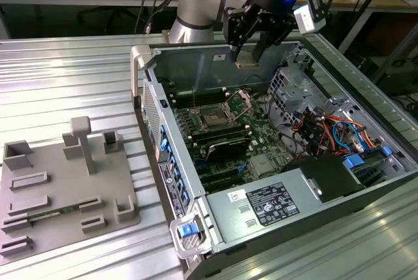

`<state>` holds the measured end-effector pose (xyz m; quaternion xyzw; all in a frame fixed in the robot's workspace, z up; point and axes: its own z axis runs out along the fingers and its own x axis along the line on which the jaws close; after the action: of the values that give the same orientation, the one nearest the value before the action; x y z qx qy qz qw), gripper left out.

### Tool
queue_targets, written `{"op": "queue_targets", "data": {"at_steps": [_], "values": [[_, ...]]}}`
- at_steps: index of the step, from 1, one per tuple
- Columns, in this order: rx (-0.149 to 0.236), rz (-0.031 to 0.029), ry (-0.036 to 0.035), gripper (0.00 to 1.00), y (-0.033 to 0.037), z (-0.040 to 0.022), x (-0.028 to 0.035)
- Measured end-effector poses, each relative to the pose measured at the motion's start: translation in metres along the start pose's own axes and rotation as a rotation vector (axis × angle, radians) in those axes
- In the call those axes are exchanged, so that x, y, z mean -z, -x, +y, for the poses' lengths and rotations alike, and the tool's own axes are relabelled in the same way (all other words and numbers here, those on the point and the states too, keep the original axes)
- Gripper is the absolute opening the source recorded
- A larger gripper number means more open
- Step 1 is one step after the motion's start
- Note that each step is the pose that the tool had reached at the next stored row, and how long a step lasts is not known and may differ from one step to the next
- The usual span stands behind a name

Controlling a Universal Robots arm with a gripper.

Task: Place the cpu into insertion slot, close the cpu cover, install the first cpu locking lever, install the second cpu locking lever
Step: 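Place the cpu into insertion slot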

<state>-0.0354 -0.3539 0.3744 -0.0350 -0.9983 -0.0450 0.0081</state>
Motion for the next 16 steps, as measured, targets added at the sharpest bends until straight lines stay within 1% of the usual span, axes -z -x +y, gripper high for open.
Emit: {"op": "queue_targets", "data": {"at_steps": [16], "values": [[-0.04,-0.0036,0.0008,0.55,0.0,0.0,-0.0002]]}}
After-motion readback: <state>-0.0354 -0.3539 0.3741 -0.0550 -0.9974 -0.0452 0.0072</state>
